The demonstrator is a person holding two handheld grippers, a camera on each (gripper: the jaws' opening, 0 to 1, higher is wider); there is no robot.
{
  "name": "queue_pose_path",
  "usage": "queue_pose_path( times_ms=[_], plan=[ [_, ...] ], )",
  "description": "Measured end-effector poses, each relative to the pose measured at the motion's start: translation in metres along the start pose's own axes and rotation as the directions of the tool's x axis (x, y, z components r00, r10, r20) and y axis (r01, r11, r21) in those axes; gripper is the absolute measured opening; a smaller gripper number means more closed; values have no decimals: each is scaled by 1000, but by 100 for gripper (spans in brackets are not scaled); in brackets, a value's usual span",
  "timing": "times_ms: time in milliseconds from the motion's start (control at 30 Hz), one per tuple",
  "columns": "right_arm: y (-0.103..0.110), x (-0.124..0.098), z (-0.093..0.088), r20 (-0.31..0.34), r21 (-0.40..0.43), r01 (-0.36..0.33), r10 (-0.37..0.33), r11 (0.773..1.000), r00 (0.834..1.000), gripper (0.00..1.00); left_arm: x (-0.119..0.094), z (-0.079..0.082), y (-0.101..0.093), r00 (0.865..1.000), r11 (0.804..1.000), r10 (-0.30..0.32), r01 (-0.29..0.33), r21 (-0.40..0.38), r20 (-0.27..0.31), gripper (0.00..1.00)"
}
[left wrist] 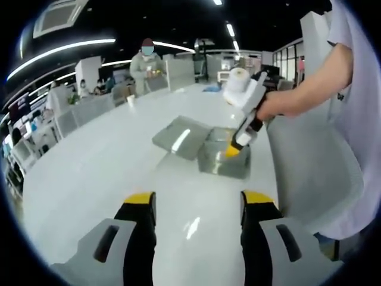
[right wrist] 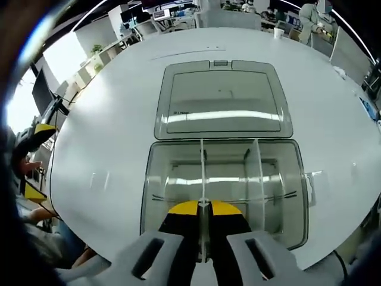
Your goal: Insert the divider into the dual guide fixture by aligning both edges with the guide slots and pushing it downward to the bottom, including one-sided entry, uneven engagement, binding, and posture correction.
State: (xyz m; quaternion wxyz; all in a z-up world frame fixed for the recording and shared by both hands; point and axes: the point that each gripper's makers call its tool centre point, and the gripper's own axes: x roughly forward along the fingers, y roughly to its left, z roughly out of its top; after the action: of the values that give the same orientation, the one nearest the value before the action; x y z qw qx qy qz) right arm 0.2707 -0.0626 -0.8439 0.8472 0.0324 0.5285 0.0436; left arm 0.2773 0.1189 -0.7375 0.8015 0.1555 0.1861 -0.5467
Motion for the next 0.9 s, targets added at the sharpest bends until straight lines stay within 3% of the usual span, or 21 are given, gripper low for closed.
queue_pose_path(
  times_ms=[300, 400, 900],
  plan=[
    [-2, 3, 1, -133, -11, -55, 53, 998, 990, 0, -3, 0, -2, 1000, 1000, -2, 2, 9, -8, 54],
    [-4, 3, 1, -149, 7, -51, 51, 999, 987, 0, -3, 1, -2, 1000, 1000, -3, 3, 9, -10, 53],
    [-2, -18, 8, -107, 92, -25, 35, 995, 994, 0, 3, 2, -5, 1000, 1000, -14, 15, 16, -21, 52]
  ],
)
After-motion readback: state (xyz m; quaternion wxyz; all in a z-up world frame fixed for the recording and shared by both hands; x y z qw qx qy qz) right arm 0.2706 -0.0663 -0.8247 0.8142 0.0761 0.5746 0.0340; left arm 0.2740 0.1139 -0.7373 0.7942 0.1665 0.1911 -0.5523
